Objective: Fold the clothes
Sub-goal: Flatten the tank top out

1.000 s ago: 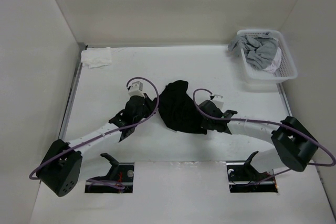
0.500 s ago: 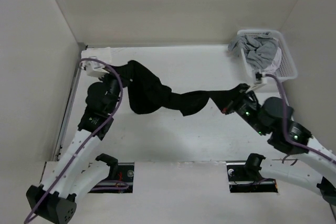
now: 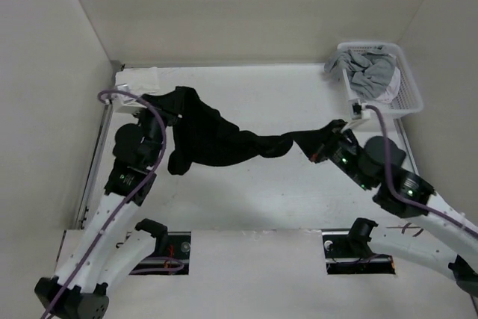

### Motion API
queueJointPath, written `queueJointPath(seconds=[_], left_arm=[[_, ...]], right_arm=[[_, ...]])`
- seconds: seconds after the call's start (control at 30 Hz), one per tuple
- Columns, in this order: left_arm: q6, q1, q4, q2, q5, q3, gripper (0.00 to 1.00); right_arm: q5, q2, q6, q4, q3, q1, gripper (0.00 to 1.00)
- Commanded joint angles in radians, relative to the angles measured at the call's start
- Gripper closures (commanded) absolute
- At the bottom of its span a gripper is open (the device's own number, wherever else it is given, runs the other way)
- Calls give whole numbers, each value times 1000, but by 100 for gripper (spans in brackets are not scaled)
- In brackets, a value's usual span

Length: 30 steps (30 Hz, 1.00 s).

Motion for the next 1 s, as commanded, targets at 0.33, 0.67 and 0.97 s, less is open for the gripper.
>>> queueJointPath(seconds=[0.33,0.67,0.97], left_arm=[[0,112,-122,76,17,-361,60],[29,35,163,469,-60,-331,53],[60,78,321,830,-66,-113,53]], right_arm=[[-126,298,149,256,-414,-413,93],[-65,283,99,280,-464,-453,66],[-91,310,85,331,-488,-335,48]])
